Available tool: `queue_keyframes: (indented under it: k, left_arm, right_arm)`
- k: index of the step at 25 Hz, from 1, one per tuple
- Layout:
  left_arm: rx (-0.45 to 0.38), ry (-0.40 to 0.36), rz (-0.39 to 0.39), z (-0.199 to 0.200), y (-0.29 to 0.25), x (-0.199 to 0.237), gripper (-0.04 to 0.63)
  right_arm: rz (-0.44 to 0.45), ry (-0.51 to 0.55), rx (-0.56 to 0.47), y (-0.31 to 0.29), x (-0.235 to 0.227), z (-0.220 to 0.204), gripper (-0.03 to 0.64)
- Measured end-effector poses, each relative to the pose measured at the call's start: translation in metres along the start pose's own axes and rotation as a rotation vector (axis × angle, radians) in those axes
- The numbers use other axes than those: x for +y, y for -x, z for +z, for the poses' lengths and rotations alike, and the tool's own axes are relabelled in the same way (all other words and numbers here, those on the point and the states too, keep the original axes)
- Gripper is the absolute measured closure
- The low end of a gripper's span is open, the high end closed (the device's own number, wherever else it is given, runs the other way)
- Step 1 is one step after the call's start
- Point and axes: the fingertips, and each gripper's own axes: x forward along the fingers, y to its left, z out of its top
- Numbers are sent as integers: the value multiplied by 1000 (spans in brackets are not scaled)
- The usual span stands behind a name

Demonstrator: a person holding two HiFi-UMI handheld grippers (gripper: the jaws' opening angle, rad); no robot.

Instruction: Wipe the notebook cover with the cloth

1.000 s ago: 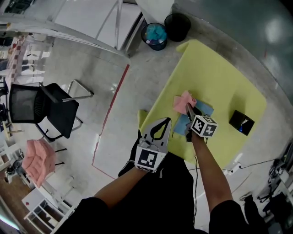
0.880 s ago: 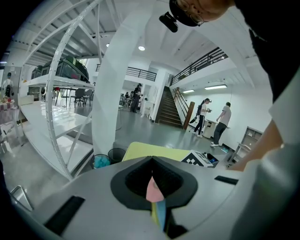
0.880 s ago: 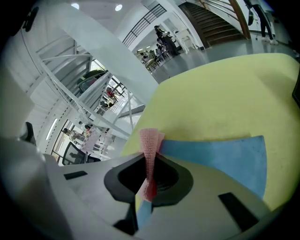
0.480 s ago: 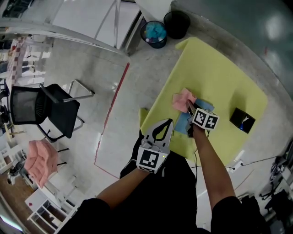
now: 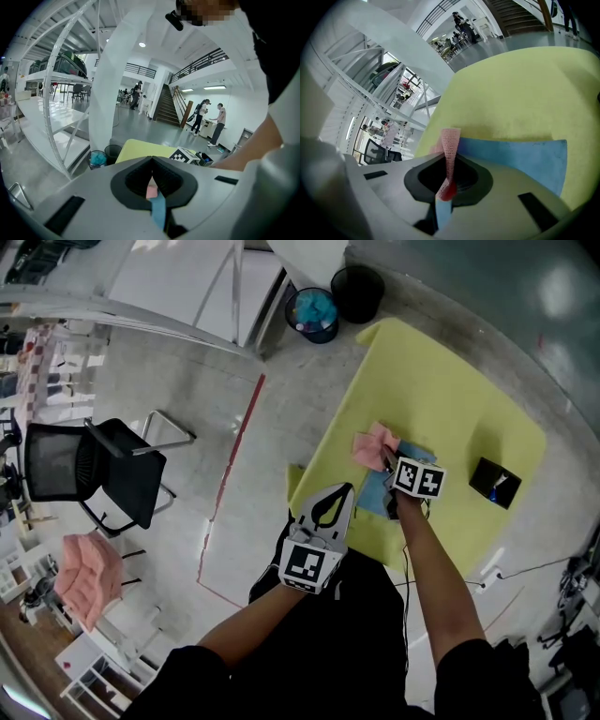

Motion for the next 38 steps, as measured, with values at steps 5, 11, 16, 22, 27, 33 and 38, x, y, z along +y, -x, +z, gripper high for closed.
queue_keyframes:
  k: [5,11,16,22,27,33,38]
  left_arm:
    - [-56,21,-42,9,4,-11,588]
    - [-34,9,-64,7,0,-18,588]
    - [-35,2,-56,12,-3,-22,588]
    - [-41,-18,-64,17,-2,-26,588]
    - [-46,-19,-69,16,-2,-36,588]
    - [-27,-15,-74,12,-2,-44,588]
    - [-24,-20,-83,10,-2,-52,588]
  right_arm:
    - [-9,1,24,4,-5,-1,578]
    - [-7,13,38,9,-9,0,578]
    - [-16,-15,40,16,-21,-2,578]
    - [-16,-17,36,22,-27,-3,578]
    - [-14,-25,41,26,-33,-5,578]
    - [-20,-18,43,34,-42,-7,578]
    - [-26,-18,31,42,-50,-8,578]
